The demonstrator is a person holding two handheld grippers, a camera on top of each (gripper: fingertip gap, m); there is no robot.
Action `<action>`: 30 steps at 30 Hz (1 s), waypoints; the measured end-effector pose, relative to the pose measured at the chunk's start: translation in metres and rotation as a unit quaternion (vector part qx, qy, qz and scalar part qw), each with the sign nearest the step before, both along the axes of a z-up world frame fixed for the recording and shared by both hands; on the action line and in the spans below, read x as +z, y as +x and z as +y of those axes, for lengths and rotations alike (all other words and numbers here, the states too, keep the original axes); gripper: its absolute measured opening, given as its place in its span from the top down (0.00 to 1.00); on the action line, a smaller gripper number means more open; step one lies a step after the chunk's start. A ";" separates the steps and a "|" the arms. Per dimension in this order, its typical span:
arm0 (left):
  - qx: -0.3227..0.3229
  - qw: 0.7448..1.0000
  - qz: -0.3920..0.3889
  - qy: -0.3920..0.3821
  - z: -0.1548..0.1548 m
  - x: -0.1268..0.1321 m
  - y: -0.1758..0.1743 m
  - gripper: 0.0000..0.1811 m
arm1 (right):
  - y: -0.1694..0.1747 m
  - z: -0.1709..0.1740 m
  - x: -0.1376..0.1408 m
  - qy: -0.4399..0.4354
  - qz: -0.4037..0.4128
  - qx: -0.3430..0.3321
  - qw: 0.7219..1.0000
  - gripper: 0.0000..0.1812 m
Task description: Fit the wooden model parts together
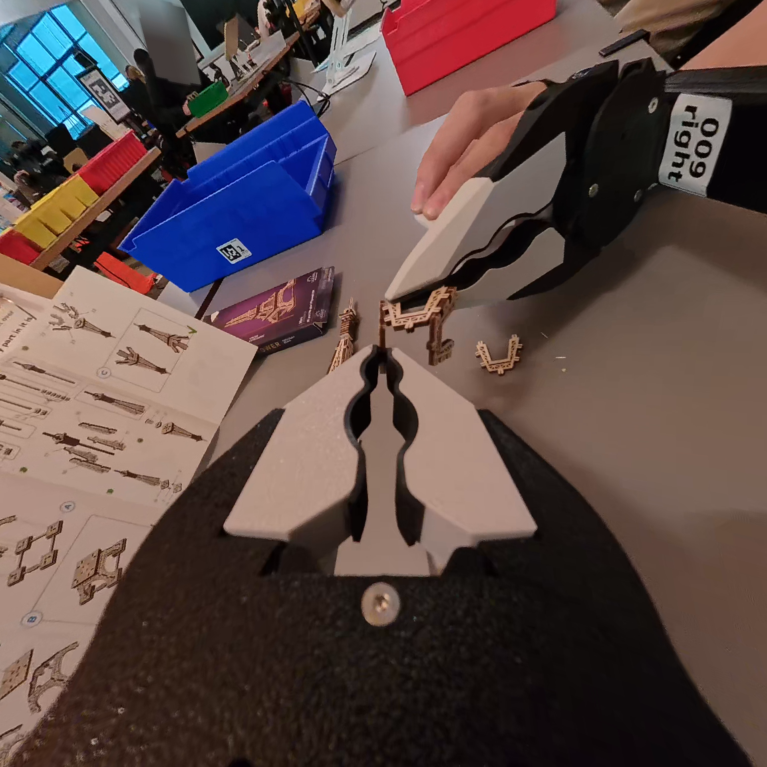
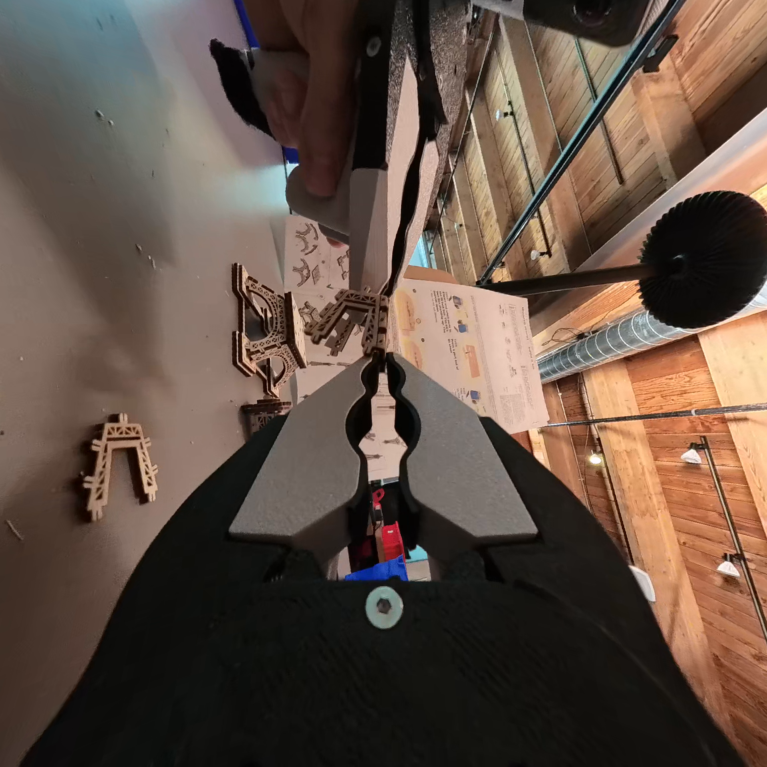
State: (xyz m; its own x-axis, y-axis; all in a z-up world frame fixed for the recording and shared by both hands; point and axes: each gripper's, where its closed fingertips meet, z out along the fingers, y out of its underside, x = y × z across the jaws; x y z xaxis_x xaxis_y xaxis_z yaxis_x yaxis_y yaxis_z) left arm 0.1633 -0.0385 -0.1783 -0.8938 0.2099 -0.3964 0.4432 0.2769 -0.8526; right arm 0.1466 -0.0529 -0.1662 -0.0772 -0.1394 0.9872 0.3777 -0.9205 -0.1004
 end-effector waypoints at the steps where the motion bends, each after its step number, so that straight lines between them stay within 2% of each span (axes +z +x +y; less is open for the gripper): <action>1: 0.001 1.000 -0.001 0.000 0.000 0.000 0.000 1.00 | 0.001 -0.001 0.000 0.005 0.004 0.000 1.000 1.00; 7: 0.002 1.000 -0.021 0.009 -0.002 -0.002 -0.002 1.00 | -0.002 0.000 0.001 0.003 -0.001 0.007 1.000 0.94; 12: -0.003 1.000 -0.005 -0.001 -0.004 0.003 -0.006 1.00 | -0.004 0.000 0.005 -0.021 -0.027 0.006 0.999 1.00; 17: 0.012 1.000 0.005 0.011 -0.005 0.001 -0.005 1.00 | -0.003 -0.001 0.003 -0.056 -0.040 -0.012 0.998 1.00; 24: 0.029 0.999 -0.011 0.029 -0.005 -0.008 0.003 0.99 | 0.005 -0.005 -0.007 0.027 0.035 -0.032 0.999 1.00; 30: 0.016 0.999 -0.027 0.033 -0.006 -0.015 0.000 0.98 | 0.008 -0.007 -0.015 0.044 0.065 -0.027 0.997 1.00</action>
